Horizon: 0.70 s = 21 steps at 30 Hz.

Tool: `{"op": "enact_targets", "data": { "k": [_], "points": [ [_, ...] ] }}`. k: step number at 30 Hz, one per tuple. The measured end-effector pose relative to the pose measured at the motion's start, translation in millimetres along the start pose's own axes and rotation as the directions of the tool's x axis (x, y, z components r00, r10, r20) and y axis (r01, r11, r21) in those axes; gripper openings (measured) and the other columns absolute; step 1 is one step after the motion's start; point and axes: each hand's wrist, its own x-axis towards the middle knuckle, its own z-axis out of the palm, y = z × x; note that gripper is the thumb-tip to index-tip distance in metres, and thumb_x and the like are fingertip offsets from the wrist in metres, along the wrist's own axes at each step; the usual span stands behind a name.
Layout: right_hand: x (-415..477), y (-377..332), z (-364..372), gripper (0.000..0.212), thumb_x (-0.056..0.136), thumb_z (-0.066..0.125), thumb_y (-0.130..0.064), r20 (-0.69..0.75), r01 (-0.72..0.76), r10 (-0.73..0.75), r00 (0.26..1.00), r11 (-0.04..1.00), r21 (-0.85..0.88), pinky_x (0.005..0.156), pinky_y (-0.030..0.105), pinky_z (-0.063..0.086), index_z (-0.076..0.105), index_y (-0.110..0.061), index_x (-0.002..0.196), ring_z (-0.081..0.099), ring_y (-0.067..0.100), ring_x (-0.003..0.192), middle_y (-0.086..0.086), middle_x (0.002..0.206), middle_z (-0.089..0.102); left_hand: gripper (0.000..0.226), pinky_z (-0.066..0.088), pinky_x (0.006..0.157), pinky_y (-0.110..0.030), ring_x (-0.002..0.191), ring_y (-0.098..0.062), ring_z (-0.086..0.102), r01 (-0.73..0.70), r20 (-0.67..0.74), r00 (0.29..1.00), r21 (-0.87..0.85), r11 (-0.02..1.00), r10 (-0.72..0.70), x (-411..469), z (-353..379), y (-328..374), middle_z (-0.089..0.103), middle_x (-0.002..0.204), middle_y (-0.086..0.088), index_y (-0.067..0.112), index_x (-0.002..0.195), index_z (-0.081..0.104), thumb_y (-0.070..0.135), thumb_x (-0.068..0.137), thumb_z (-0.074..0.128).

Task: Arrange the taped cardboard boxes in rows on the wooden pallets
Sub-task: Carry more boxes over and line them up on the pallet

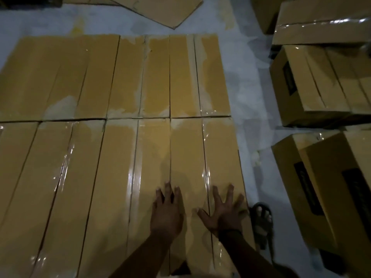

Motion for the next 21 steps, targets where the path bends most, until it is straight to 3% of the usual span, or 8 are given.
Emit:
{"op": "enact_targets", "data": {
  "k": [4, 7, 11, 12, 14, 16, 18, 21],
  "points": [
    [4.5, -4.9, -15.6, 0.104, 0.076, 0.05, -0.088, 0.042, 0.036, -0.042, 0.998, 0.99, 0.133, 0.114, 0.072, 0.015, 0.002, -0.046, 0.159, -0.017, 0.049, 0.15, 0.005, 0.166, -0.025, 0.099, 0.04, 0.114, -0.049, 0.156, -0.043, -0.002, -0.018, 0.046, 0.999, 0.043, 0.999, 0.016, 7.6, -5.2, -3.8, -0.019, 0.169, -0.008, 0.023, 0.164, -0.005, 0.03, 0.096, 0.066],
    [-0.3, 3.7, -32.2, 0.099, 0.08, 0.056, -0.081, -0.01, 0.075, -0.075, 0.997, 0.954, 0.29, 0.118, 0.063, 0.025, 0.011, -0.042, 0.16, -0.002, 0.04, 0.154, 0.003, 0.17, -0.007, 0.087, 0.042, 0.113, -0.048, 0.15, -0.04, 0.024, -0.021, 0.054, 0.998, 0.014, 1.0, 0.02, 7.7, -15.6, -1.9, 0.005, 0.169, -0.011, 0.022, 0.161, 0.015, 0.041, 0.093, 0.066],
    [-27.4, 24.4, -49.7, 0.092, 0.087, 0.053, -0.074, -0.111, 0.173, -0.147, 0.983, 0.946, 0.274, 0.121, 0.051, 0.023, 0.013, -0.036, 0.161, 0.01, 0.033, 0.154, 0.006, 0.169, 0.008, 0.071, 0.046, 0.108, -0.045, 0.139, -0.038, 0.043, -0.108, -0.068, 0.992, -0.001, 0.994, 0.108, -15.3, -24.9, 18.0, 0.036, 0.159, -0.016, 0.012, 0.152, 0.04, 0.047, 0.092, 0.055],
    [-35.9, 35.1, -52.5, 0.089, 0.088, 0.052, -0.071, -0.13, 0.192, -0.163, 0.978, 0.944, 0.268, 0.121, 0.049, 0.023, 0.014, -0.035, 0.161, 0.011, 0.032, 0.154, 0.007, 0.169, 0.011, 0.067, 0.051, 0.103, -0.046, 0.134, -0.041, 0.051, -0.175, -0.122, 0.977, 0.0, 0.985, 0.173, -21.6, -23.0, 31.5, 0.047, 0.152, -0.021, 0.006, 0.145, 0.05, 0.045, 0.091, 0.053],
    [-49.7, 63.5, -57.3, 0.087, 0.088, 0.047, -0.067, -0.187, 0.209, -0.16, 0.969, 0.937, 0.281, 0.121, 0.047, 0.023, 0.013, -0.034, 0.161, 0.014, 0.031, 0.153, 0.006, 0.167, 0.015, 0.055, 0.061, 0.079, -0.047, 0.107, -0.045, 0.068, -0.254, -0.178, 0.952, -0.004, 0.967, 0.249, -29.7, -16.6, 65.3, 0.063, 0.131, -0.027, 0.004, 0.128, 0.064, 0.04, 0.087, 0.057],
    [-59.3, 103.3, -63.7, 0.085, 0.09, 0.047, -0.064, -0.247, 0.197, -0.121, 0.962, 0.93, 0.311, 0.12, 0.045, 0.023, 0.013, -0.033, 0.161, 0.016, 0.028, 0.152, 0.004, 0.166, 0.018, 0.058, 0.061, 0.068, -0.044, 0.095, -0.045, 0.071, -0.305, -0.17, 0.938, 0.002, 0.952, 0.301, -32.7, -7.7, 108.7, 0.061, 0.133, -0.029, 0.008, 0.126, 0.064, 0.045, 0.082, 0.058],
    [-66.5, 147.7, -68.5, 0.083, 0.093, 0.046, -0.064, -0.315, 0.205, -0.095, 0.944, 0.919, 0.338, 0.12, 0.045, 0.025, 0.014, -0.03, 0.162, 0.02, 0.026, 0.151, 0.002, 0.165, 0.022, 0.068, 0.059, 0.084, -0.046, 0.113, -0.044, 0.065, -0.325, -0.149, 0.938, -0.068, 0.943, 0.313, -34.2, 3.5, 156.6, 0.05, 0.148, -0.027, 0.01, 0.138, 0.059, 0.052, 0.084, 0.057],
    [-73.2, 222.6, -81.5, 0.081, 0.093, 0.043, -0.069, -0.451, 0.233, -0.033, 0.892, 0.888, 0.397, 0.113, 0.05, 0.037, 0.031, -0.02, 0.158, 0.037, 0.031, 0.142, 0.009, 0.155, 0.041, 0.076, 0.043, 0.112, -0.047, 0.14, -0.04, 0.045, -0.347, -0.152, 0.934, -0.166, 0.923, 0.323, -46.4, 8.4, 242.0, 0.03, 0.164, -0.018, 0.019, 0.156, 0.039, 0.059, 0.092, 0.049]
  ]
}}
